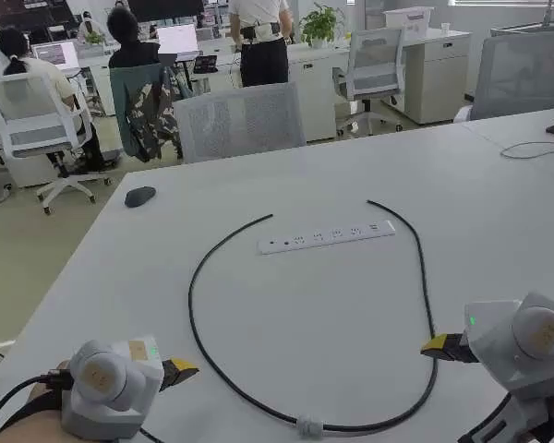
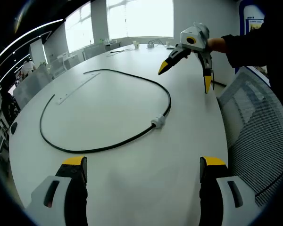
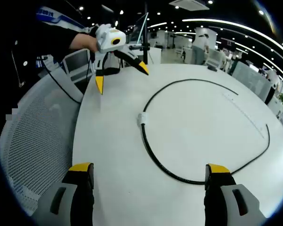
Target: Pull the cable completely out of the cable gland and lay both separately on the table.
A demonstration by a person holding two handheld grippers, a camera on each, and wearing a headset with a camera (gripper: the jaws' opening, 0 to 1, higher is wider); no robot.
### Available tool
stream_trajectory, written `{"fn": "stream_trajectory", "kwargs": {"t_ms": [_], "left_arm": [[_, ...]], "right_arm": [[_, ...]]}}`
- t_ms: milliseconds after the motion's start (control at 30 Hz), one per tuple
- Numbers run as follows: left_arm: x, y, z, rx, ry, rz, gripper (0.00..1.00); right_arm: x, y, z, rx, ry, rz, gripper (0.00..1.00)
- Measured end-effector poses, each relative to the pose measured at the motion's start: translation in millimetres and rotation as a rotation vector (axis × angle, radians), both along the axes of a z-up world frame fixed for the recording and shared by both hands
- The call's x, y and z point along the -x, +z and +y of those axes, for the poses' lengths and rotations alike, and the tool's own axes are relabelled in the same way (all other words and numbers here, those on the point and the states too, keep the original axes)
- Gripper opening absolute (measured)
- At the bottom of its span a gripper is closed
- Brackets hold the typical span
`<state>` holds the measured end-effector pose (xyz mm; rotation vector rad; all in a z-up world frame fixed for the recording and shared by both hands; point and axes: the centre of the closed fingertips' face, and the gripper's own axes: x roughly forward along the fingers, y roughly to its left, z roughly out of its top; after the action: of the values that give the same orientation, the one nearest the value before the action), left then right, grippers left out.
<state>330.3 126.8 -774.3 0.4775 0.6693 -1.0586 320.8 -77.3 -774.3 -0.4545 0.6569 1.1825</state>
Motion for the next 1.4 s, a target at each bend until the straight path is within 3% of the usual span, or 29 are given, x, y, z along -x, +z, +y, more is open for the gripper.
{"fn": "stream_trajectory", "kwargs": {"t_ms": [267,467,600,667,900,1000,1167,1400], "left_arm": [[-0.8,1.8,0.7,0.009,0.01,0.002,0.99],[0.1,0.5,2.3,0.0,0.007,0.003,0.99],[-5.7,5.9,3.0,-0.001,0.004,-0.041,0.99],[-8.5,10.7,1.0,0.031,0.02,-0.036,0.99],[-9.1,8.8,3.2,0.016,0.018,-0.034,0.99],[-10.3,6.6,6.5,-0.021,0.0,-0.062,0.99],[-9.5,5.8,7.8,-0.015,0.007,-0.049,0.99],[-8.3,3.8,9.9,-0.029,-0.002,-0.05,0.99]], "right_arm": [[-0.8,5.9,0.5,-0.035,-0.005,0.001,0.99],[-3.5,7.0,-2.0,-0.027,-0.01,-0.014,0.99],[-2.1,4.0,-4.3,-0.012,-0.006,-0.015,0.99],[-2.2,1.9,-5.5,-0.004,-0.006,-0.018,0.99],[-2.1,0.0,-7.7,0.005,-0.001,-0.021,0.99],[-2.1,-0.3,-8.7,0.003,-0.004,-0.016,0.99],[-3.7,2.7,-9.2,-0.025,-0.031,0.011,0.99],[-6.9,3.7,-8.5,-0.025,-0.028,-0.006,0.99]]}}
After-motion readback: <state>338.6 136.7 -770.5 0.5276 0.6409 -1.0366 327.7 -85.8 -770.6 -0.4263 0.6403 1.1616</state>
